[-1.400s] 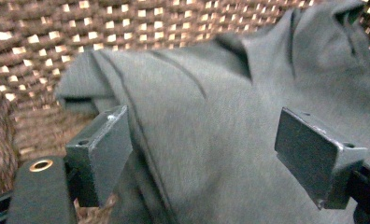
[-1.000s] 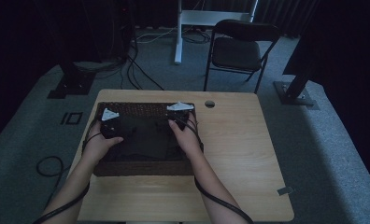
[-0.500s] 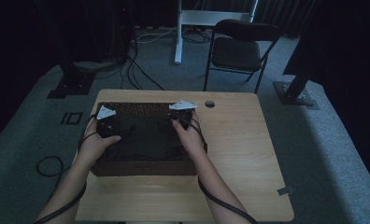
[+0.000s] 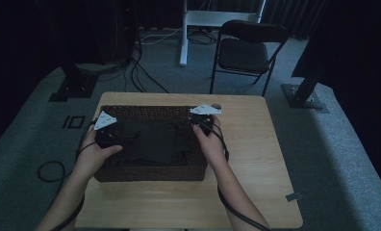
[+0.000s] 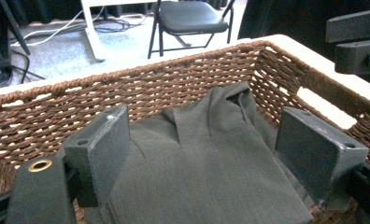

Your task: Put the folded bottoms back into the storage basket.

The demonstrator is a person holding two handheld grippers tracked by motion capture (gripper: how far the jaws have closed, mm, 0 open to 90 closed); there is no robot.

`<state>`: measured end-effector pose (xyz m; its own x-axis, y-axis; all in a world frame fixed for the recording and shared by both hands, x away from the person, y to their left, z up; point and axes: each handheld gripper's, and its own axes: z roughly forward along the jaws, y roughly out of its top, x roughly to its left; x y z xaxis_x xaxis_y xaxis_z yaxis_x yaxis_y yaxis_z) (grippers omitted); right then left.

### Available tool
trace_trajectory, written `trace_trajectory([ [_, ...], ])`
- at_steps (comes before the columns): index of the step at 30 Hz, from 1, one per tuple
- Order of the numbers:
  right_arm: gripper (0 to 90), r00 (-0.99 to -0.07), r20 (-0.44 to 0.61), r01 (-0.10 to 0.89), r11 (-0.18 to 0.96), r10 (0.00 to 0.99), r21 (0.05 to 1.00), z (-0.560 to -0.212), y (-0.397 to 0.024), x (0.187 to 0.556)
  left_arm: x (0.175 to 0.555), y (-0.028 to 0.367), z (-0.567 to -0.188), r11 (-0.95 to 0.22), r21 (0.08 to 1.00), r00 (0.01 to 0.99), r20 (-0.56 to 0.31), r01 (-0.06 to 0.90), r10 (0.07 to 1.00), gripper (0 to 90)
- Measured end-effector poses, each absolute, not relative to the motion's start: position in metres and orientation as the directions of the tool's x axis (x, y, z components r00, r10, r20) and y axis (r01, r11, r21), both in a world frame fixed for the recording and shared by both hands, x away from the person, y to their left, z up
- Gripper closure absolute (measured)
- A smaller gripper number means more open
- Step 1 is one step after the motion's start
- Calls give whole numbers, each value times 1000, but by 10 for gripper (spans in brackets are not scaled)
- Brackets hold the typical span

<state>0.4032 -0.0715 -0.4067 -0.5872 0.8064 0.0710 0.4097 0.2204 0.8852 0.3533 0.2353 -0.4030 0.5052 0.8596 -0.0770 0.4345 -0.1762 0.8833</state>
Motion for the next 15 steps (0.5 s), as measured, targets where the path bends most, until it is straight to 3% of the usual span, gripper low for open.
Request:
trace_trajectory([
  [15, 136, -535, 65, 385, 174, 842, 906, -399, -127, 384, 329, 234, -393, -153, 906, 524, -85, 394, 847, 190],
])
